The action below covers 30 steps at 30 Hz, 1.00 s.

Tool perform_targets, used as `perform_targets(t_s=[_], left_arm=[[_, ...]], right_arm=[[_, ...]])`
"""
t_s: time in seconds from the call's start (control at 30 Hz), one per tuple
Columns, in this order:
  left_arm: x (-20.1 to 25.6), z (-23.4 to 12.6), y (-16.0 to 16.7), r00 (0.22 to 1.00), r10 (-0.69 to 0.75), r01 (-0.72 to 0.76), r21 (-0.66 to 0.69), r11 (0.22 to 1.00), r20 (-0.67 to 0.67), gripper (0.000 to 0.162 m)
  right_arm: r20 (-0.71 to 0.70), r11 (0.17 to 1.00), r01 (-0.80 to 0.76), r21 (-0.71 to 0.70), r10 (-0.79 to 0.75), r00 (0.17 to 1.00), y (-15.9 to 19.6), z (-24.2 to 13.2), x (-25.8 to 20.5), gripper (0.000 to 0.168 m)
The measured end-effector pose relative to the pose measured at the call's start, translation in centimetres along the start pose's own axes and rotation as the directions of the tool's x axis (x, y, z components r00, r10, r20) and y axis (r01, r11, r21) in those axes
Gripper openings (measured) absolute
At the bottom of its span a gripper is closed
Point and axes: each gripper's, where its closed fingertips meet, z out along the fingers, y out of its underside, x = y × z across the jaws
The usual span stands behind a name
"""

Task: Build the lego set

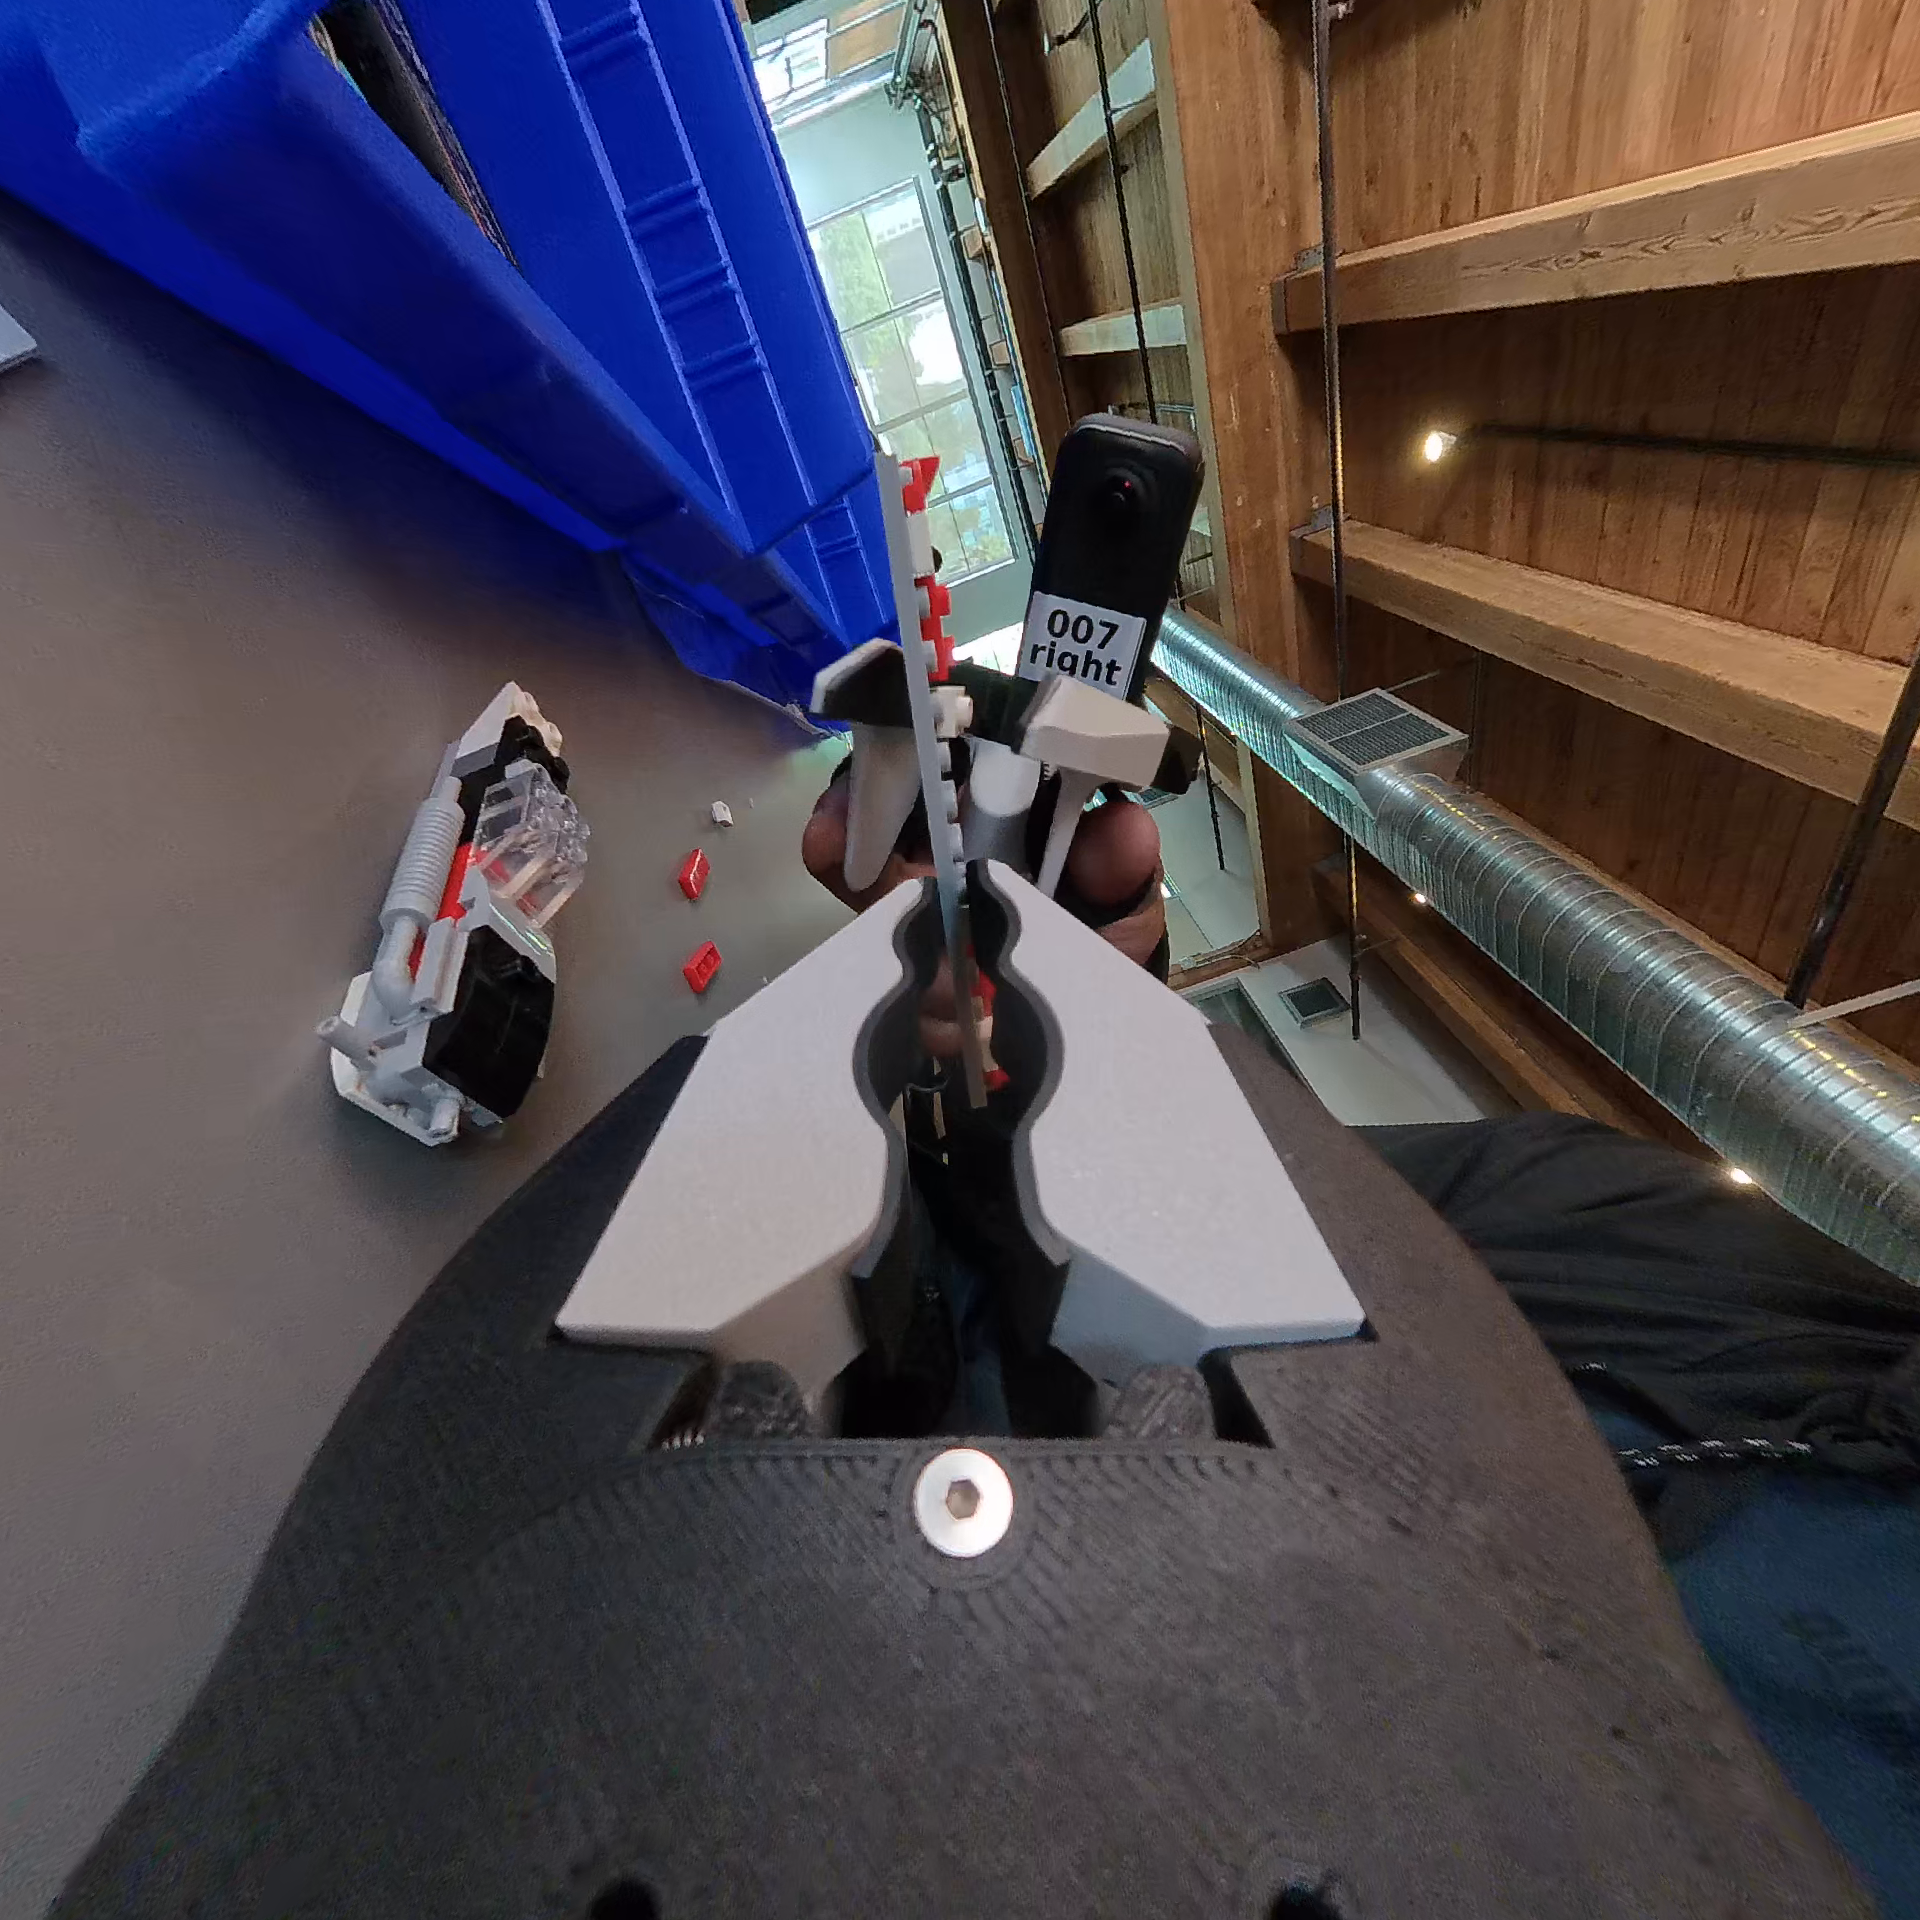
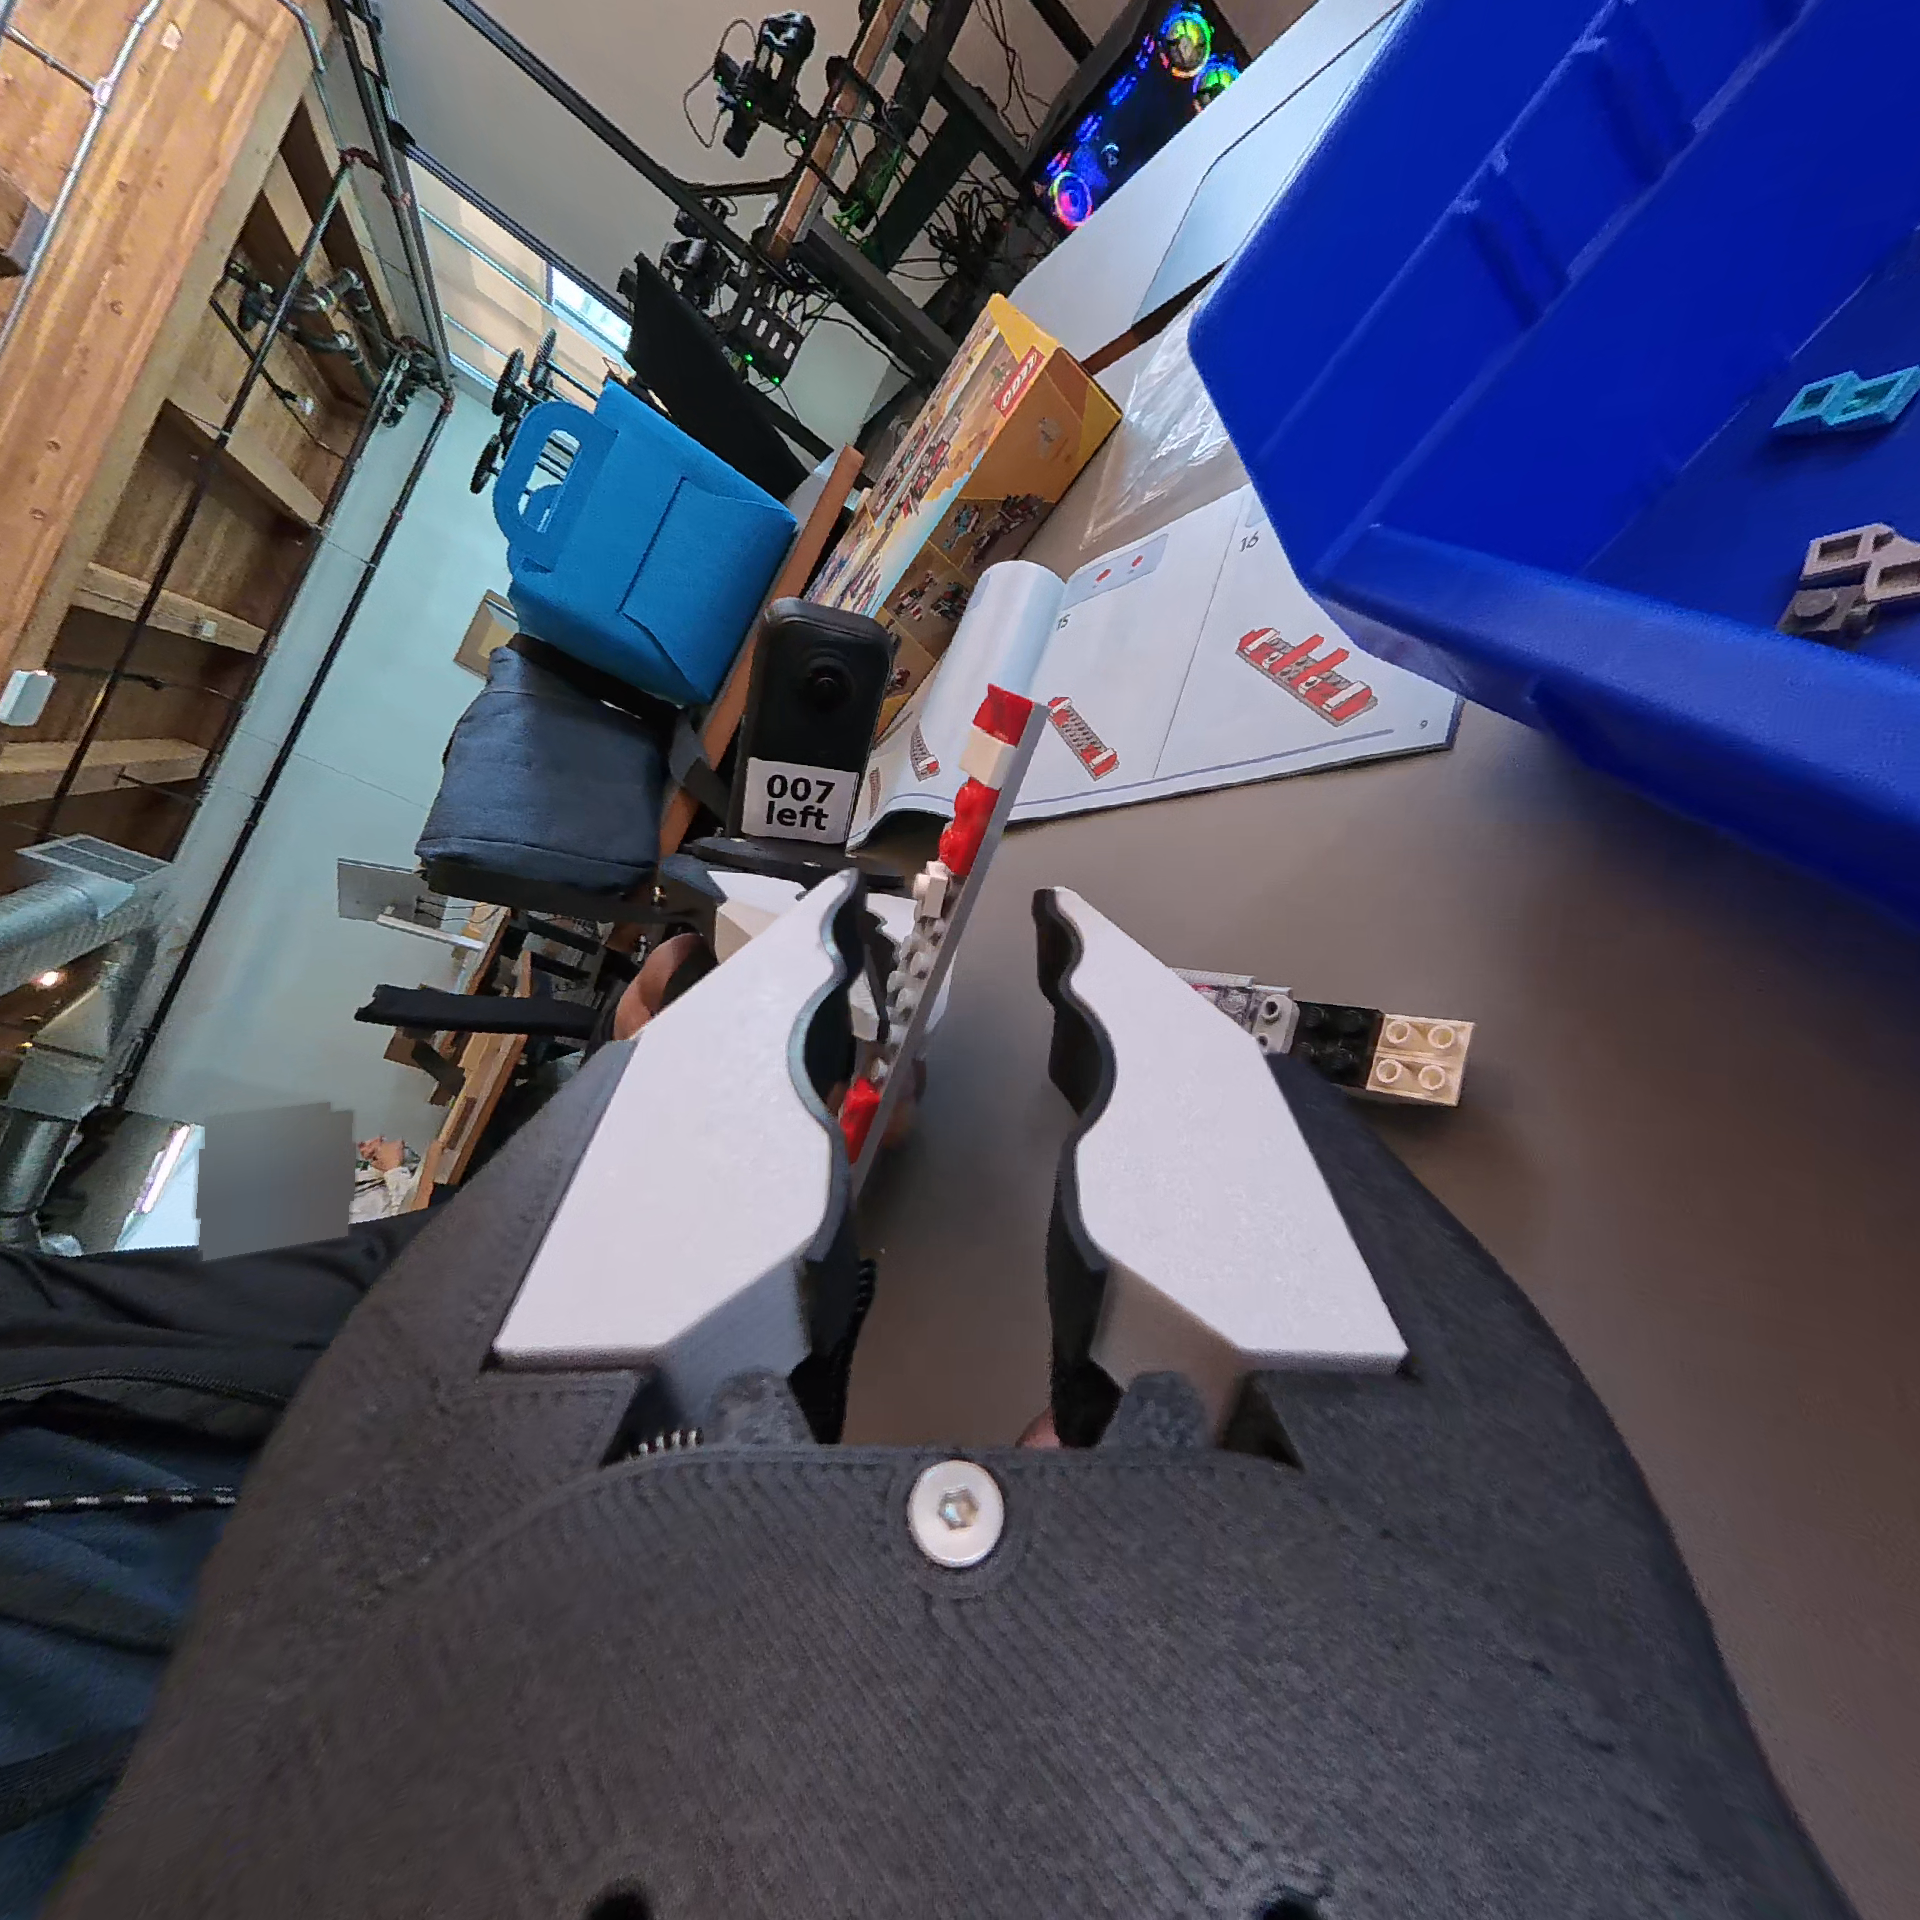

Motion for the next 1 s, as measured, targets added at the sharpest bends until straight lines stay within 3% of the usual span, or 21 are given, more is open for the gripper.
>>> perform_targets(t_s=[0.27,1.0], left_arm=[[0.2,0.1,0.2,1.000,0.011,-0.011,-0.012,1.000,-0.009,0.004],[1.9,0.4,0.7,0.994,0.072,-0.076,-0.050,0.996,-0.084,0.004]], right_arm=[[0.046,1.000,-0.017,0.024,0.016,0.999,-0.3,-0.4,-0.3,0.011],[0.147,0.998,0.060,0.018,-0.062,0.987,-0.3,-1.3,-2.0,0.009]])
